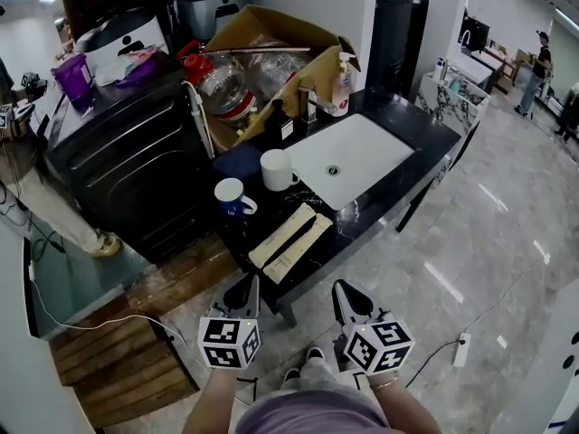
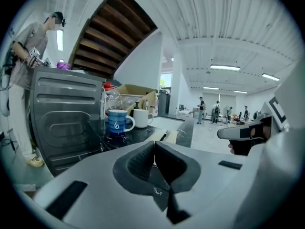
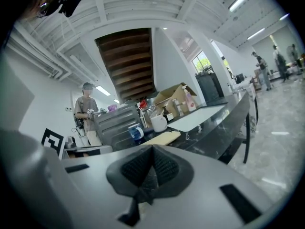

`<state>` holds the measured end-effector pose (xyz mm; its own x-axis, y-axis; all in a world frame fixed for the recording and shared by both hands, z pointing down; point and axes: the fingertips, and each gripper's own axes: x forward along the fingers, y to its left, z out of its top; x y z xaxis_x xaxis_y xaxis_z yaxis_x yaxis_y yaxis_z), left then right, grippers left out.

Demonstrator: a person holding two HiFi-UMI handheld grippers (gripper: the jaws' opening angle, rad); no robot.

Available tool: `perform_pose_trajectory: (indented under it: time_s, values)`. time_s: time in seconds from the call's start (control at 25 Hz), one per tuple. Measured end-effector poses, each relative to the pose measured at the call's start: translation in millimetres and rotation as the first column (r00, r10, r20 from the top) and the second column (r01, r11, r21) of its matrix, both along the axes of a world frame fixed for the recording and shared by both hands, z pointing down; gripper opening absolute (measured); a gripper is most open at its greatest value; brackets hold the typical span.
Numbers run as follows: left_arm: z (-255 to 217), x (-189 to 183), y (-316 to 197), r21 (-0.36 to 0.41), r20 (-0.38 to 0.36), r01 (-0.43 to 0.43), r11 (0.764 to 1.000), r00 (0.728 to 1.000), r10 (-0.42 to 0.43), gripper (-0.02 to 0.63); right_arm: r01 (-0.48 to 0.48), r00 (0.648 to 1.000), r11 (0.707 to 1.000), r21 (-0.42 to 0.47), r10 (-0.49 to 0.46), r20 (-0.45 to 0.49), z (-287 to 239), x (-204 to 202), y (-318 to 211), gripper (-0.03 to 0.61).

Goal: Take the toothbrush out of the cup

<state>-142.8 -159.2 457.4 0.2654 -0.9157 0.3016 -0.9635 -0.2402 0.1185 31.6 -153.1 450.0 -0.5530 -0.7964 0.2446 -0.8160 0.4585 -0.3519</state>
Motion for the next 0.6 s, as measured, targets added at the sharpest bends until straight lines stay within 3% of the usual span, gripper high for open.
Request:
perform_pose_trajectory:
  time_s: [0.6]
  values:
    - [-0.8,-3.4,13.5,0.014,-0.061,0.039,0.999,0.997,-0.038,0.003,0.019,0.999,1.0,0.022,-0.018,-0.026,-6.6,-3.9,4.2,0.002]
